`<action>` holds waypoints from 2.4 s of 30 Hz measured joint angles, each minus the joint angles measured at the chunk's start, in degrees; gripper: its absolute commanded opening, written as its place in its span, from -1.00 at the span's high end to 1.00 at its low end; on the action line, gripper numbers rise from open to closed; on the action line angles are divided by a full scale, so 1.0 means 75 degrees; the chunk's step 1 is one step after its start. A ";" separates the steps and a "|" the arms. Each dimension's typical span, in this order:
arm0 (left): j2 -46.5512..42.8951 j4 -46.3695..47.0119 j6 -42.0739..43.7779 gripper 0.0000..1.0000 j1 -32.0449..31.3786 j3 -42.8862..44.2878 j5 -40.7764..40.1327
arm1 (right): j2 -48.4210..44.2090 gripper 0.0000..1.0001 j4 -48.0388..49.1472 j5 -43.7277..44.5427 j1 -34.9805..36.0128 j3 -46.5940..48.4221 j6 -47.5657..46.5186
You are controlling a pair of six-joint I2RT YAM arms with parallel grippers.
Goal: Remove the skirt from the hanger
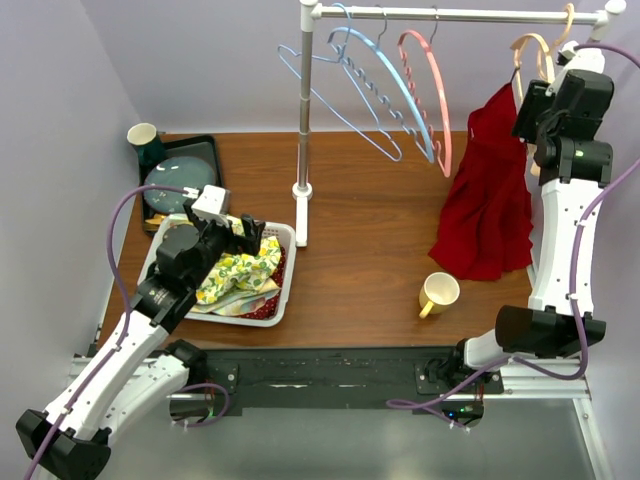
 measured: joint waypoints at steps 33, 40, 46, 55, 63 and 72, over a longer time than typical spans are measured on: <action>-0.0163 -0.0003 0.0076 -1.00 0.0000 -0.0012 -0.0149 | -0.0017 1.00 0.2401 -0.1320 -0.0035 -0.0624 0.0038; -0.0163 -0.0003 0.0079 -1.00 0.0000 -0.0012 -0.0149 | -0.0020 1.00 0.2710 -0.1641 -0.0035 -0.0624 0.0157; -0.0166 -0.0003 0.0079 -1.00 0.0000 -0.0012 -0.0149 | -0.0157 1.00 0.2736 -0.1891 -0.0035 -0.0653 0.0388; -0.0274 -0.0003 0.0079 -1.00 0.0000 -0.0012 -0.0149 | -0.0772 1.00 0.3153 -0.2512 -0.0035 -0.0947 0.1163; -0.0347 -0.0003 0.0079 -1.00 0.0000 -0.0012 -0.0149 | -0.1055 1.00 0.3567 -0.2903 -0.0035 -0.1294 0.1786; -0.0358 -0.0003 0.0079 -1.00 0.0000 -0.0012 -0.0149 | -0.1673 1.00 0.3762 -0.2850 0.0026 -0.2060 0.2425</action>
